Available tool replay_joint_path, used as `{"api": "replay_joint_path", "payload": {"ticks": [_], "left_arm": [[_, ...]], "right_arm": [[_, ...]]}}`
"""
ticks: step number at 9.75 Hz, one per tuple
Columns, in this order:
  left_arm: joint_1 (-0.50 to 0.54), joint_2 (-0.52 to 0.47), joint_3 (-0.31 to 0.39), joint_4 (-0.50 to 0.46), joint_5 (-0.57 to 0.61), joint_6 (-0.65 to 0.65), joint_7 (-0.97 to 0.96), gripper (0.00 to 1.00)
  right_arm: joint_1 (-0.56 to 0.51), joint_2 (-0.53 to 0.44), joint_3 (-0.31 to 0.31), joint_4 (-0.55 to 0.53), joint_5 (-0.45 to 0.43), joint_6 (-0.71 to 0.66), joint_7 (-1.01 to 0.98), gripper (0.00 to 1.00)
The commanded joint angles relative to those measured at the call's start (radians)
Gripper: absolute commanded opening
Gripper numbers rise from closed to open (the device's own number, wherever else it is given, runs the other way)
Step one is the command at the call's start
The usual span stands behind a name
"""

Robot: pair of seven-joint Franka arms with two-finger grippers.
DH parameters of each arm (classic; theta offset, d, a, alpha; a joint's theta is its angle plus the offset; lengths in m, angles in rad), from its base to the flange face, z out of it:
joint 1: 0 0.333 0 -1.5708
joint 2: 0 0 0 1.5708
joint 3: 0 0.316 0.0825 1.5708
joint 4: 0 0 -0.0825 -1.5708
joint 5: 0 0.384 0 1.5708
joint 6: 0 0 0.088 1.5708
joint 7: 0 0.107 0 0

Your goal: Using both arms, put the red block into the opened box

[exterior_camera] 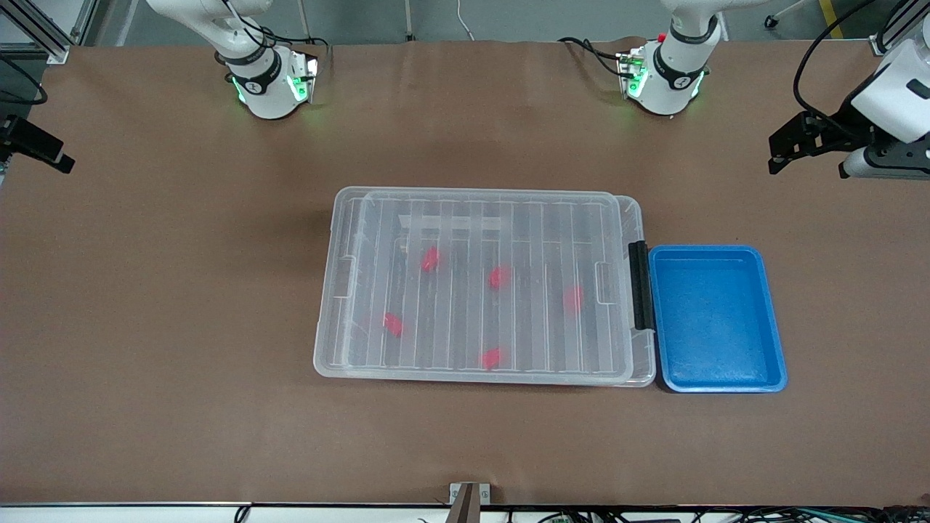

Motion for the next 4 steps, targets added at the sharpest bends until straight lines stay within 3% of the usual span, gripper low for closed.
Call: {"api": "replay_joint_path", "payload": {"ticks": [1, 4], "left_arm": [[0.007, 0.0, -0.006, -0.007, 0.001, -0.017, 0.001, 1.0], [0.009, 0.001, -0.006, 0.005, 0.001, -0.024, 0.001, 1.0]], "right_arm": [[-0.012, 0.007, 0.004, 0.01, 0.024, 0.001, -0.015, 1.0], [-0.01, 0.007, 0.004, -0.001, 0.03, 0.042, -0.015, 1.0]]}}
